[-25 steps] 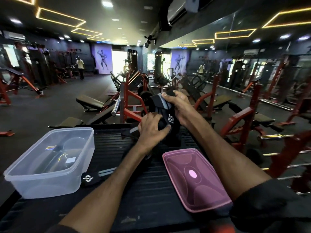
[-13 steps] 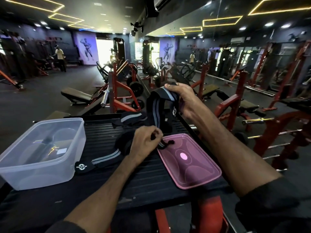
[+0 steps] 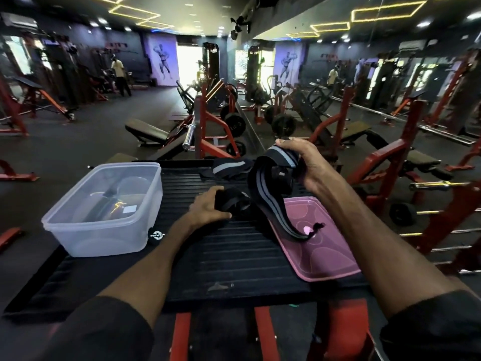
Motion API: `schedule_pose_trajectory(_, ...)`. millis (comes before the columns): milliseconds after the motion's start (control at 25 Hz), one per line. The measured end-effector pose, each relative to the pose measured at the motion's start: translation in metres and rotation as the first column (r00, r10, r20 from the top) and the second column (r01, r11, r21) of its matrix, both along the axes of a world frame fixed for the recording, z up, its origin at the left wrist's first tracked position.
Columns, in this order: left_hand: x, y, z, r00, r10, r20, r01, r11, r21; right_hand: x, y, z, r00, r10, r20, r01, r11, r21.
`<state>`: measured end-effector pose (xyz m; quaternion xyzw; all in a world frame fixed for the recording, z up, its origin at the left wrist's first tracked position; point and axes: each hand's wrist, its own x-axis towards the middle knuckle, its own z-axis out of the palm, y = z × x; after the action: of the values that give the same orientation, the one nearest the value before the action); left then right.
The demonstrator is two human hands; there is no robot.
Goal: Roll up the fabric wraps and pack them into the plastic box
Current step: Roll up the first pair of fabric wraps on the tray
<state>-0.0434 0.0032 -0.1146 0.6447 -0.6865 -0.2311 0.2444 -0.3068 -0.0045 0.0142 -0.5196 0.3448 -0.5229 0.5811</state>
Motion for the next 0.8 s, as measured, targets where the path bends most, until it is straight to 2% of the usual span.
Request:
schedule_pose_trajectory(80,-0.001,0.014,0.001,0.984,0.009,-0.178,-0.022,0.997,-0.071,0.004,-0.001,-0.006,1.000,0.027,-0.009,-0.027,1.000,-0.001)
schedule_pose_trajectory(120,0.002,0.023,0.003,0.975,0.024,-0.221,-0.051,0.991,-0.120,0.005,-0.001,-0.008,0.999,0.046,-0.010,-0.046,0.999,0.001)
schedule_pose_trajectory(240,0.017,0.058,0.017,0.965,0.059,-0.255,-0.130,0.955,-0.267,0.011,0.001,-0.011,0.995,0.097,0.031,-0.097,0.995,0.027)
schedule_pose_trajectory(360,0.033,0.089,0.027,0.963,0.076,-0.259,-0.165,0.926,-0.340,0.026,0.003,-0.010,0.988,0.129,0.088,-0.134,0.989,0.060)
schedule_pose_trajectory(440,0.043,0.101,0.025,0.974,0.089,-0.207,-0.147,0.948,-0.283,0.041,0.003,-0.014,0.985,0.148,0.085,-0.156,0.983,0.092)
schedule_pose_trajectory(600,0.055,0.109,-0.007,0.996,0.087,0.034,-0.087,0.996,0.009,0.070,0.001,-0.042,0.988,0.155,0.022,-0.156,0.969,0.191)
schedule_pose_trajectory(680,0.057,0.110,-0.018,0.995,0.095,0.021,-0.095,0.995,0.014,0.073,-0.001,-0.052,0.989,0.144,0.028,-0.147,0.972,0.182)
schedule_pose_trajectory(800,0.052,0.103,-0.015,0.986,0.154,-0.065,-0.159,0.984,-0.079,0.064,-0.005,-0.052,0.991,0.120,0.060,-0.128,0.980,0.154)
